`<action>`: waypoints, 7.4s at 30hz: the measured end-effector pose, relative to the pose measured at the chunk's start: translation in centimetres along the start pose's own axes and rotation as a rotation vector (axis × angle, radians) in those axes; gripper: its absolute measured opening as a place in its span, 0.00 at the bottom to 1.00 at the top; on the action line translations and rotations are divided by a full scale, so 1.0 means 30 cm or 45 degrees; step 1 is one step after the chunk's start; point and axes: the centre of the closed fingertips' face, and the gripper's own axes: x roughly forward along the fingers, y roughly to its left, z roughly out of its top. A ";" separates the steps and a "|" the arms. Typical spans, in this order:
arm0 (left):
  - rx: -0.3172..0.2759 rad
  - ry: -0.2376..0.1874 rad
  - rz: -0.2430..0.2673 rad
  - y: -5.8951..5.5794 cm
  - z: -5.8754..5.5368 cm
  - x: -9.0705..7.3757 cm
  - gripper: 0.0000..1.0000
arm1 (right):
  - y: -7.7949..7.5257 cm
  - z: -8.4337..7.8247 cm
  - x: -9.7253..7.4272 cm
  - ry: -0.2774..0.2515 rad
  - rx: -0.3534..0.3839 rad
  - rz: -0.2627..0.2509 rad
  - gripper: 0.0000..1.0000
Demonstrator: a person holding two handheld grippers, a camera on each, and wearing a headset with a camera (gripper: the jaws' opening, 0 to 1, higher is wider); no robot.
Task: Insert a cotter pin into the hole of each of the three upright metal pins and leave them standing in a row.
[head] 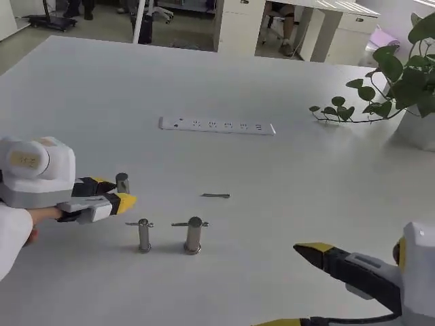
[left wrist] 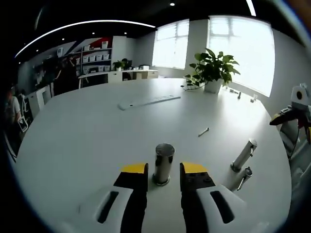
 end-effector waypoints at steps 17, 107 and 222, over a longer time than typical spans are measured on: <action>0.007 -0.010 0.068 0.044 0.030 -0.023 0.11 | 0.005 -0.004 -0.005 0.018 0.002 -0.006 0.92; 0.132 0.110 -0.043 -0.415 -0.180 -0.280 0.11 | 0.058 -0.013 0.022 -0.004 -0.041 0.042 0.89; -0.203 0.105 -0.428 -0.450 -0.299 -0.508 0.93 | -0.518 0.034 0.494 0.907 -0.650 0.081 0.27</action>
